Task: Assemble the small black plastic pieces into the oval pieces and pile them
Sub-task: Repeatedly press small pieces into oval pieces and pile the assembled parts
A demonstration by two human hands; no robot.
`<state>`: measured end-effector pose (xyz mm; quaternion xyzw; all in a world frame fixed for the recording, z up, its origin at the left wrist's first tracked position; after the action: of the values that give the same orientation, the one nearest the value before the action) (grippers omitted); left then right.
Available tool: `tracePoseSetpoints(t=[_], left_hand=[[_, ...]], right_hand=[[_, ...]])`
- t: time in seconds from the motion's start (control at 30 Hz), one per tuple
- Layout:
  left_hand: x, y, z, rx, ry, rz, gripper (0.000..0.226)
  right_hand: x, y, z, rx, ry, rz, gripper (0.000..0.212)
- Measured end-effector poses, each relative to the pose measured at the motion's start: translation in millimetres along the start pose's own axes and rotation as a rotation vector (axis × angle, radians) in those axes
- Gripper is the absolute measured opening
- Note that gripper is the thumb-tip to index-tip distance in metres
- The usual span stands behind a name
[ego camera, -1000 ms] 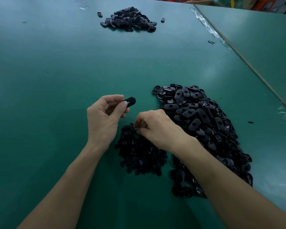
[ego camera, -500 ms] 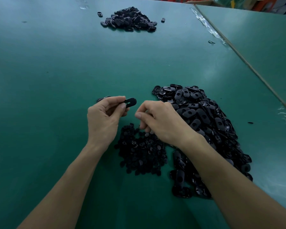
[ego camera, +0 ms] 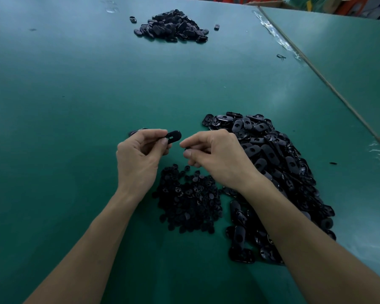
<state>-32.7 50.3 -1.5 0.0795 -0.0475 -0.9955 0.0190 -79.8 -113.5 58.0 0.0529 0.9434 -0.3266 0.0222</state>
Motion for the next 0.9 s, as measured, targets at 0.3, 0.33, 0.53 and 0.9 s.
tracePoseSetpoints(t=[0.3, 0.33, 0.53, 0.9], left_hand=[[0.1, -0.3, -1.4, 0.0, -0.003, -0.009, 0.026], [0.3, -0.2, -1.4, -0.002, -0.002, -0.011, 0.026], [1.4, -0.2, -1.4, -0.003, 0.0, -0.02, 0.024], [5.2, 3.4, 4.5, -0.05, 0.035, -0.091, 0.025]], right_hand=[[0.5, 0.1, -0.9, -0.046, 0.047, -0.063, 0.017], [0.5, 0.4, -1.1, -0.038, 0.046, -0.064, 0.017], [-1.0, 1.2, -0.2, 0.002, 0.046, -0.049, 0.016], [-1.1, 1.5, -6.1, -0.021, 0.037, 0.037, 0.013]])
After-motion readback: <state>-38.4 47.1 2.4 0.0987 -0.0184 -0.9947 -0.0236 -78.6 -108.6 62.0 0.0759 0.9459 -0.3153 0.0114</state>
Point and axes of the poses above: each hand's wrist, its own x-axis away from the middle knuckle, its own y-axis out of the palm, z = x × y, the point moved 1 cm from there along -x, towards the middle knuckle, and after that the axes turned 5 degrees about z, right-handed, at the moved point
